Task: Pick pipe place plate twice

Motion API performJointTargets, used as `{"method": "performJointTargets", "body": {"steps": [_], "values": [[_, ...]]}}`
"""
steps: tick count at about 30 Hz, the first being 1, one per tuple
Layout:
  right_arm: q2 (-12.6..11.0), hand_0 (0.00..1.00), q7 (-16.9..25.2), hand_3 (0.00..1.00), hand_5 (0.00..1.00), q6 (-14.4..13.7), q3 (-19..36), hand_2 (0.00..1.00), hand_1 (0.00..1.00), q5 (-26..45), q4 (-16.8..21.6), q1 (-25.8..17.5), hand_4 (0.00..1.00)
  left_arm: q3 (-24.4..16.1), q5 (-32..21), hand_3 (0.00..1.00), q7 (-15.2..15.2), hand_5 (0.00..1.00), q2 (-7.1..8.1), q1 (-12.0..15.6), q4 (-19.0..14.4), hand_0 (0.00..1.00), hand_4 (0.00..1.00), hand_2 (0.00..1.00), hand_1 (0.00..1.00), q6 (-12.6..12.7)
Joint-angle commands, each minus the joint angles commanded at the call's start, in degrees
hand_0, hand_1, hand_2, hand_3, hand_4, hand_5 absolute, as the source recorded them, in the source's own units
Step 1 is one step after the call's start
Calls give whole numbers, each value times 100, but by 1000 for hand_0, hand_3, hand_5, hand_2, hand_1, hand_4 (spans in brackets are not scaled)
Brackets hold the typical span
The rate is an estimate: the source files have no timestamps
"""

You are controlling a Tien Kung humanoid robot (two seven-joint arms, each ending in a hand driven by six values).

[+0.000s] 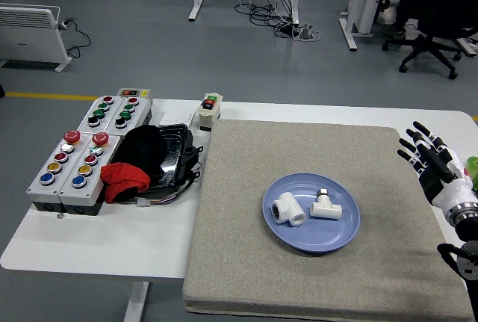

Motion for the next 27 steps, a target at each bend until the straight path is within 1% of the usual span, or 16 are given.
{"method": "performJointTargets", "body": {"steps": [2,3,5,14,15,20,21,26,27], "values": [[14,833,-7,823,523,-6,12,844,791,40,0,-10,461,9,-13,589,-8,998,2,-4,0,623,270,517,587,-1],[19,833,-12,822,584,-7,15,838,790,51,0,-13,465,13,-16,589,-10,998,3,-5,0,623,269,516,587,-1],[67,833,-37,822,584,-14,38,838,790,60,5,-32,465,21,-41,589,-21,998,9,-7,3,623,269,516,587,-2],[154,831,-36,816,589,-54,161,838,788,89,51,-118,469,50,-97,589,-51,998,19,1,11,623,270,515,587,2],[156,827,-35,809,690,-58,165,831,785,91,53,-121,465,52,-99,589,-52,998,19,1,11,623,270,515,587,2],[165,827,-25,809,690,-66,99,831,785,180,51,-125,465,90,-196,589,-76,998,15,42,18,623,270,515,587,6],[158,826,-21,808,811,-67,83,828,784,186,60,-125,459,111,-243,589,-89,998,12,58,20,622,270,513,586,6],[157,826,-24,808,811,-80,97,828,784,171,76,-146,459,151,-319,589,-114,998,10,93,23,622,270,513,586,6],[162,825,-28,805,793,-80,104,826,785,172,79,-151,460,154,-323,589,-116,998,11,95,23,622,270,513,586,5]]}}
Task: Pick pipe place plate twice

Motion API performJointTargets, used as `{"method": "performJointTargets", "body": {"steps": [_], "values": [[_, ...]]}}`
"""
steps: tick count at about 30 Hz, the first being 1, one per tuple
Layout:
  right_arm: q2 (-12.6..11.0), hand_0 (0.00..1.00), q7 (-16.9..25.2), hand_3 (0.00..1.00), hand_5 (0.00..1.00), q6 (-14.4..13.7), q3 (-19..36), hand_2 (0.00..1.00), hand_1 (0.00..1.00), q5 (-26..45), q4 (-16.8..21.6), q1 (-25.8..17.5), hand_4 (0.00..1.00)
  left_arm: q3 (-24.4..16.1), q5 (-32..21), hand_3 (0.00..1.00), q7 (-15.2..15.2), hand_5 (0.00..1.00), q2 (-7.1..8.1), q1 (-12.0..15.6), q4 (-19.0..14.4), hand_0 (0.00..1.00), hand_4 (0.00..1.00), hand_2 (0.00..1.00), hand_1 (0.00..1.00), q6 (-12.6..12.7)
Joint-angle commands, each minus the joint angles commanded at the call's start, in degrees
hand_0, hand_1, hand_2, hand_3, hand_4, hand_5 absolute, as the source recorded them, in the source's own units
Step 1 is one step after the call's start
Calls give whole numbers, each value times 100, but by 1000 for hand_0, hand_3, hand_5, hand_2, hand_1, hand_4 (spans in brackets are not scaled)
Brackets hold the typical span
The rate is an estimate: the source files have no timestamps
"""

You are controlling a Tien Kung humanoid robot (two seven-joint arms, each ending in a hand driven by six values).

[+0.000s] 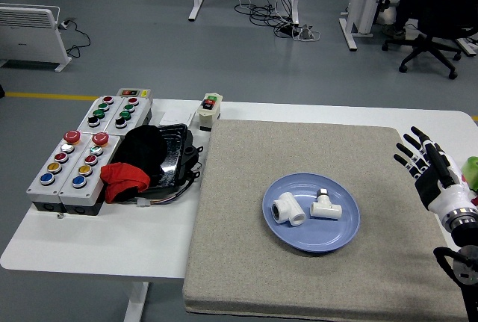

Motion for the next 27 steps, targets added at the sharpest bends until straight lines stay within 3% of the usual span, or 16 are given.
{"method": "performJointTargets", "body": {"steps": [5,6,24,27], "values": [[16,825,3,805,793,19,36,826,785,19,12,-5,460,-4,21,589,5,998,7,-3,1,622,270,513,586,-2],[17,823,17,799,846,33,43,813,780,28,13,-4,469,-3,21,588,4,998,7,-4,1,622,270,512,586,-2],[32,820,150,797,877,3,84,813,779,-3,24,-12,463,-17,54,588,16,998,7,-25,5,622,270,512,586,-4],[48,822,443,811,842,-175,78,829,794,-44,9,-12,466,-30,84,588,24,998,6,-36,6,622,270,512,586,-1]]}}
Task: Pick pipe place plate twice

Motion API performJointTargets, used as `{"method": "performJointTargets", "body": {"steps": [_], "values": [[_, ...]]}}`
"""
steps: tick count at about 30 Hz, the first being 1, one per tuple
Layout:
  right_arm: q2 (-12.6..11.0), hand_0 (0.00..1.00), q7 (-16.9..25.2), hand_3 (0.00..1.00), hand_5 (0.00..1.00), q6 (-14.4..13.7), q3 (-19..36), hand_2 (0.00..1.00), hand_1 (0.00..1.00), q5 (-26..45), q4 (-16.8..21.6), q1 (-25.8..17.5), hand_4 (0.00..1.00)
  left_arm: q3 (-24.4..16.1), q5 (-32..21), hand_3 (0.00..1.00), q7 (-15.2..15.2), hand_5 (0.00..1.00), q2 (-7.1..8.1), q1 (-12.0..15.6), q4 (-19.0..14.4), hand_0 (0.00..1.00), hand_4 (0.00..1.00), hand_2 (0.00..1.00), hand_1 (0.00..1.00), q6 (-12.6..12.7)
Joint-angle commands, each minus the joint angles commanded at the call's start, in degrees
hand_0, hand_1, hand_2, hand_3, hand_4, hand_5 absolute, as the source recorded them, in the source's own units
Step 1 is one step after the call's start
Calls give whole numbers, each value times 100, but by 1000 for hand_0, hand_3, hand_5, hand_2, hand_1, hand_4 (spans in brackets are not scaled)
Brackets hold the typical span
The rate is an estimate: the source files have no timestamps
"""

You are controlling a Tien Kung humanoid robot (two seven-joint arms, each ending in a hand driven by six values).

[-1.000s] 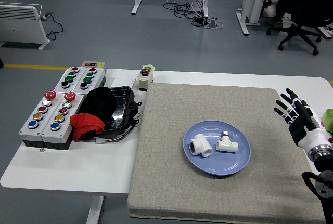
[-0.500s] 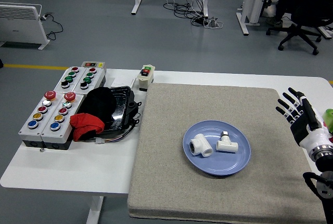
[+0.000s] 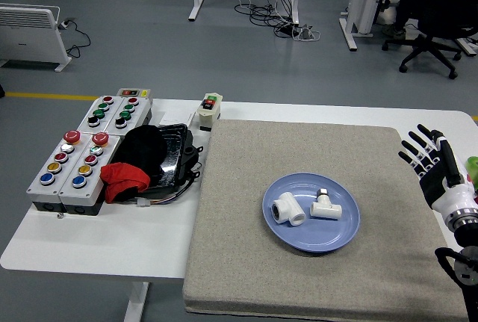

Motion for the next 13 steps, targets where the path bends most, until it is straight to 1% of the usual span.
{"method": "performJointTargets", "body": {"steps": [1,3,4,13], "values": [[-1,822,111,811,842,-44,10,829,794,-11,-3,3,466,6,-7,588,-3,998,1,-8,0,622,270,512,586,1],[-4,822,198,811,842,-47,31,829,794,-19,-8,5,466,14,-14,588,-8,998,3,-18,0,622,270,512,586,-1],[-6,847,208,821,831,-40,41,851,816,-21,-8,6,481,16,-17,588,-9,998,4,-22,0,622,270,511,586,-1],[6,848,165,817,844,12,56,848,816,-12,-17,13,497,5,4,589,-3,998,2,-41,-1,622,269,511,586,1]]}}
